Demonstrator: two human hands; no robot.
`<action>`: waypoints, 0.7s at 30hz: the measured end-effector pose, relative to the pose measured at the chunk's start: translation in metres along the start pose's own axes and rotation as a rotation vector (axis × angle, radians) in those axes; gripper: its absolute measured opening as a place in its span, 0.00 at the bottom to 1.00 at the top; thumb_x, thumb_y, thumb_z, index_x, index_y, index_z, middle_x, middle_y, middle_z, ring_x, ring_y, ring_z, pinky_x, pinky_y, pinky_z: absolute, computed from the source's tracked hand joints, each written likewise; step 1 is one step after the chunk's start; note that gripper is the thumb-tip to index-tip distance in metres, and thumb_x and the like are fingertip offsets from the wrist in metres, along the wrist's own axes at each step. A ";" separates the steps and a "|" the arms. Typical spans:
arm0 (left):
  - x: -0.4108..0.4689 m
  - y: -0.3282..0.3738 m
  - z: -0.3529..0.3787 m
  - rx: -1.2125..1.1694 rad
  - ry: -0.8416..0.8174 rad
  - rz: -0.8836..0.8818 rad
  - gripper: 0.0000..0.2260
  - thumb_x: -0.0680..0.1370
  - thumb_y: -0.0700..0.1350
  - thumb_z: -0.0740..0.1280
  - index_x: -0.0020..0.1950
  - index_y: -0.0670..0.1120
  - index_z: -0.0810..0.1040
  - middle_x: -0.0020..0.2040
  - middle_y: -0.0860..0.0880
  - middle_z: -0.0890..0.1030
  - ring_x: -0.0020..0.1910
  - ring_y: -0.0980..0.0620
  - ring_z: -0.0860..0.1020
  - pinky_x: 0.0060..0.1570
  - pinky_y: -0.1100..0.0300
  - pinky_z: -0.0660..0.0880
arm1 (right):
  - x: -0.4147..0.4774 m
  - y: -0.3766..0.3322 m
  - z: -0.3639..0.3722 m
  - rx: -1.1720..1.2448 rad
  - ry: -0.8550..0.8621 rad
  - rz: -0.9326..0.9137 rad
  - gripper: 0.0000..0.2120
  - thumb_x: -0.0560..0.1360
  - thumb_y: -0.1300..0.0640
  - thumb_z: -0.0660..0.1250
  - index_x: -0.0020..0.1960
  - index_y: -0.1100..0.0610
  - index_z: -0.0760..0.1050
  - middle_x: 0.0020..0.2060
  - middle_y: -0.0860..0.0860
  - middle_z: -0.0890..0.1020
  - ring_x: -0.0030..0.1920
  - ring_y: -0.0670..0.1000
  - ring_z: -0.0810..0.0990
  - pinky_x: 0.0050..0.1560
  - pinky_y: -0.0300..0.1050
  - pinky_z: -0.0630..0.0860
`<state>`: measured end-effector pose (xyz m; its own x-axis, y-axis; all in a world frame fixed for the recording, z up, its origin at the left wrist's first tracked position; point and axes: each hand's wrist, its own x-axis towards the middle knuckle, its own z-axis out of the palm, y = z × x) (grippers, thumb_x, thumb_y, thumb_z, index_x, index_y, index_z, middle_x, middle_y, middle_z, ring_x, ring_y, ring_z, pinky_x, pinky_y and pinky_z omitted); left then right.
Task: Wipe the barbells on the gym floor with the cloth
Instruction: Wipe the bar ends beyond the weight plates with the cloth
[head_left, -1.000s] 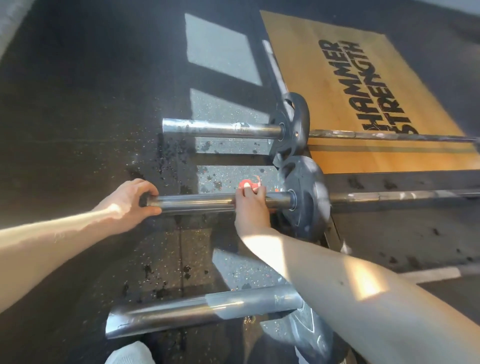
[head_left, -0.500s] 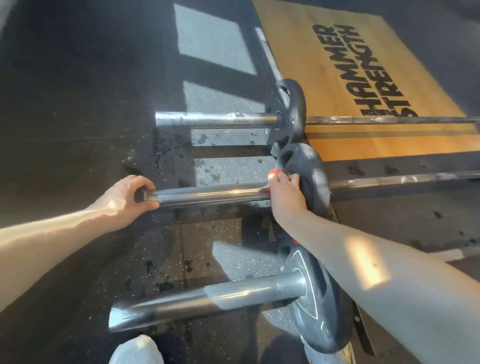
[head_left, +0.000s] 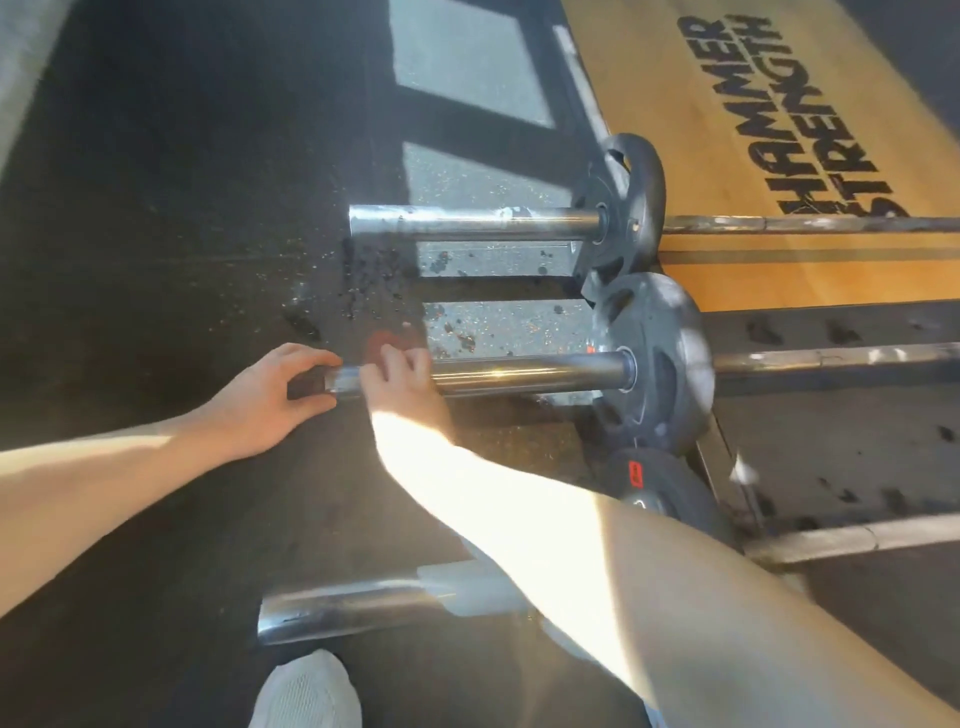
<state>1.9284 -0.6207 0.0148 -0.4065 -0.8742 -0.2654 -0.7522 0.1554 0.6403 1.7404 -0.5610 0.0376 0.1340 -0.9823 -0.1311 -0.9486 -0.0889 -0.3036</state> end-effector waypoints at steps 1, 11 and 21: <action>0.000 0.000 0.001 0.002 -0.004 -0.008 0.21 0.77 0.46 0.74 0.66 0.62 0.72 0.64 0.57 0.74 0.62 0.55 0.75 0.68 0.55 0.70 | 0.002 -0.006 0.003 -0.004 0.017 -0.023 0.18 0.77 0.65 0.68 0.65 0.58 0.71 0.70 0.59 0.68 0.71 0.63 0.62 0.55 0.55 0.80; 0.000 -0.010 0.008 -0.020 -0.006 0.056 0.23 0.79 0.43 0.72 0.66 0.64 0.68 0.63 0.54 0.75 0.57 0.56 0.77 0.61 0.59 0.73 | -0.031 0.121 -0.035 -0.194 0.001 0.135 0.33 0.72 0.74 0.65 0.73 0.56 0.63 0.70 0.60 0.67 0.71 0.64 0.63 0.56 0.57 0.81; 0.004 -0.016 0.012 -0.043 -0.030 0.036 0.20 0.81 0.45 0.70 0.62 0.67 0.68 0.58 0.57 0.75 0.50 0.55 0.78 0.47 0.62 0.74 | -0.028 0.144 -0.031 -0.250 0.100 0.449 0.26 0.74 0.66 0.70 0.69 0.59 0.65 0.69 0.63 0.68 0.70 0.65 0.63 0.64 0.53 0.77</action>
<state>1.9323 -0.6211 -0.0052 -0.4487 -0.8540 -0.2633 -0.7143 0.1657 0.6800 1.5913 -0.5511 0.0265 -0.3178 -0.9426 -0.1022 -0.9475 0.3197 -0.0020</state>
